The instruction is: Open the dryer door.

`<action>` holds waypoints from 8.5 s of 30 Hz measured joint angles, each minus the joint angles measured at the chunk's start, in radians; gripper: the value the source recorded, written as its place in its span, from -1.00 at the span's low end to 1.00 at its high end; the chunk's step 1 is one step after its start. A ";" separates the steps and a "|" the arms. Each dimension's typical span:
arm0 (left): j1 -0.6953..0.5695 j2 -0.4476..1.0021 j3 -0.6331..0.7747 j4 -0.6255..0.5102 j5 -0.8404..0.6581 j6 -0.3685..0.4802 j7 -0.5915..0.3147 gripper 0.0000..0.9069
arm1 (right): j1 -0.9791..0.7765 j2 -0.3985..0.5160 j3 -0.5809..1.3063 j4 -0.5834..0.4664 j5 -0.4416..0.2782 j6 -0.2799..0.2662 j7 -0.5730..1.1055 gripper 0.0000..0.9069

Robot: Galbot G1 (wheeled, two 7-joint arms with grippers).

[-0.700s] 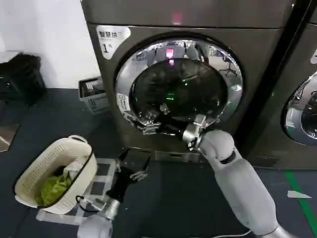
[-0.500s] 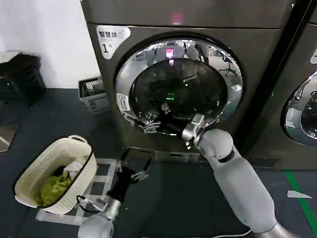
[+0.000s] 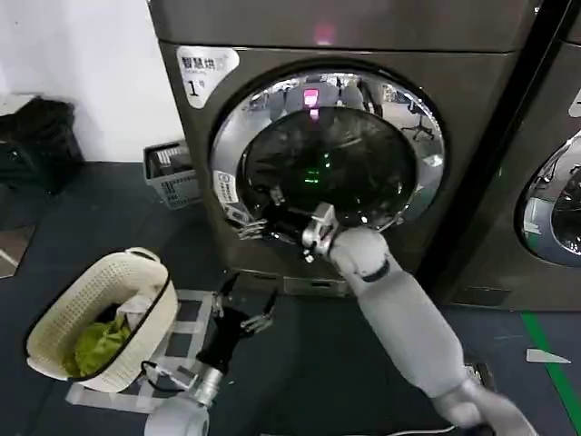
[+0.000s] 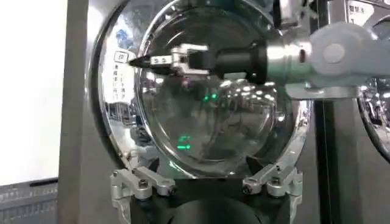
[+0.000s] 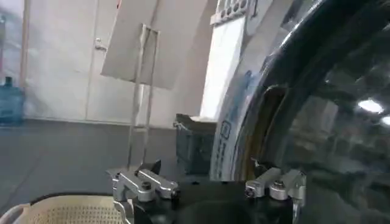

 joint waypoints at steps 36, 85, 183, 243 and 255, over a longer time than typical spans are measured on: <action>-0.025 0.045 -0.307 -0.131 -0.164 0.376 0.116 1.00 | -0.129 -0.159 0.072 0.227 0.221 0.012 -0.475 1.00; -0.463 0.381 0.216 0.018 -0.596 0.470 0.201 1.00 | -0.653 -0.437 0.882 0.431 0.293 0.083 -0.779 1.00; -1.072 -0.109 0.989 0.656 -0.416 0.199 0.045 1.00 | -1.139 -0.435 2.192 0.329 0.192 -0.005 0.384 1.00; -0.618 1.065 0.659 0.034 -0.411 0.194 0.003 1.00 | -1.041 -0.487 2.313 0.415 -0.131 -0.059 0.423 1.00; -0.570 1.341 0.589 0.095 -0.338 0.223 0.047 1.00 | -0.998 -0.494 2.292 0.387 -0.161 -0.046 0.414 1.00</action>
